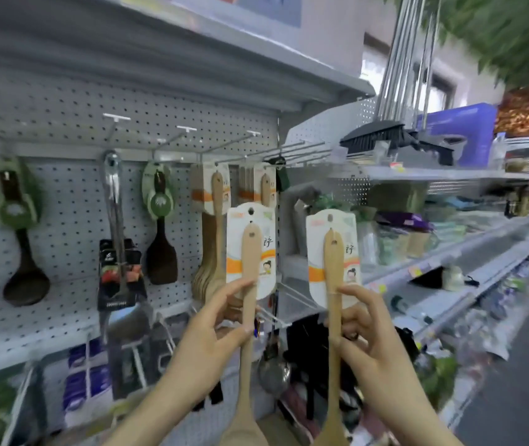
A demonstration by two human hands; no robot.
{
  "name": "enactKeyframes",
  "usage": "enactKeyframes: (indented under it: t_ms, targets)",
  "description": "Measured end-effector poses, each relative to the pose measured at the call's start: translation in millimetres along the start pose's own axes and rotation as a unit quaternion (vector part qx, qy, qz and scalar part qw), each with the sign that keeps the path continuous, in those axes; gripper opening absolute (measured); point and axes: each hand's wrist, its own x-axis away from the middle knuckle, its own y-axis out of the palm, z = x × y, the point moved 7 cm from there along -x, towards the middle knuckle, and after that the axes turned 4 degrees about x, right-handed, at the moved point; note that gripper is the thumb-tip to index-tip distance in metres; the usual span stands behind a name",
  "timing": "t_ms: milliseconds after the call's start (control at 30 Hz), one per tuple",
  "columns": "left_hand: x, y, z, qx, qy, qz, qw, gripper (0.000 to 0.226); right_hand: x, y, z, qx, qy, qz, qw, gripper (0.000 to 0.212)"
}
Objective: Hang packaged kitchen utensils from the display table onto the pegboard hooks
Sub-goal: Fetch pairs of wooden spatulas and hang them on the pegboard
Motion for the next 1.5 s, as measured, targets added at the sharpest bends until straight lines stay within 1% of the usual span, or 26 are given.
enactKeyframes:
  t_ms: [167,300,467,533,600,700,867,967,1067,1200,1500]
  targets:
    - [-61,3,-25,-0.012,0.004,0.037,0.999,0.071,-75,-1,29,-0.007,-0.014,-0.037,0.999,0.079]
    - [-98,11,-32,-0.025,0.012,0.057,0.998,0.068,-132,-7,40,-0.01,-0.046,-0.038,0.998,0.082]
    - [-132,15,-29,-0.052,0.021,0.091,0.994,0.068,-183,-2,58,-0.063,-0.073,-0.054,0.994,0.086]
    - [-143,16,-26,-0.059,0.028,0.111,0.992,0.069,-205,0,64,-0.088,-0.091,-0.063,0.99,0.082]
    - [-149,17,-21,-0.075,0.04,0.136,0.987,0.069,-223,3,68,-0.106,-0.105,-0.084,0.985,0.08]
    - [-151,21,-16,-0.107,0.033,0.174,0.978,0.069,-245,6,75,-0.129,-0.116,-0.122,0.977,0.085]
    - [-155,30,3,-0.15,0.031,0.226,0.962,0.07,-270,6,76,-0.161,-0.149,-0.167,0.961,0.086]
    - [-156,34,9,-0.168,0.022,0.256,0.952,0.071,-278,6,79,-0.171,-0.146,-0.19,0.956,0.086]
    - [-160,36,12,-0.181,0.018,0.266,0.947,0.07,-281,6,80,-0.172,-0.146,-0.201,0.953,0.088]
    - [-167,34,11,-0.186,0.013,0.266,0.946,0.069,-288,7,82,-0.177,-0.139,-0.202,0.953,0.084]
    - [-166,19,4,-0.194,0.028,0.27,0.943,0.067,-300,10,82,-0.18,-0.137,-0.189,0.956,0.084]
